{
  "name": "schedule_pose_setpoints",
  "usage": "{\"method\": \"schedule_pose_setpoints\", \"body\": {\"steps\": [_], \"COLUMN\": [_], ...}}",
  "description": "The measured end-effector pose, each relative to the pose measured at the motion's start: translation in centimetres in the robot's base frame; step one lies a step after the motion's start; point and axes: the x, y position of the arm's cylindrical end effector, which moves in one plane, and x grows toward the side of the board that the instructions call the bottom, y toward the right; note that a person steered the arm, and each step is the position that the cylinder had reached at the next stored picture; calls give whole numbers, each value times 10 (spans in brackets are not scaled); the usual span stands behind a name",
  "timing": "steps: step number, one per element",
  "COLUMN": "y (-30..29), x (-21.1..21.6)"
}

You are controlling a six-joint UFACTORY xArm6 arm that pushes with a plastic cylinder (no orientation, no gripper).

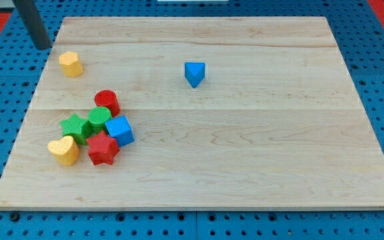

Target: Move yellow hexagon to the right side

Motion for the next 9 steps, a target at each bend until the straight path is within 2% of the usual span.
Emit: {"method": "schedule_pose_setpoints", "body": {"steps": [1,2,3,4,5,6,7,8,9], "y": [0,-1,46,147,188,109,94,188,232], "x": [0,29,43,43,39,38,60,62,65]}}
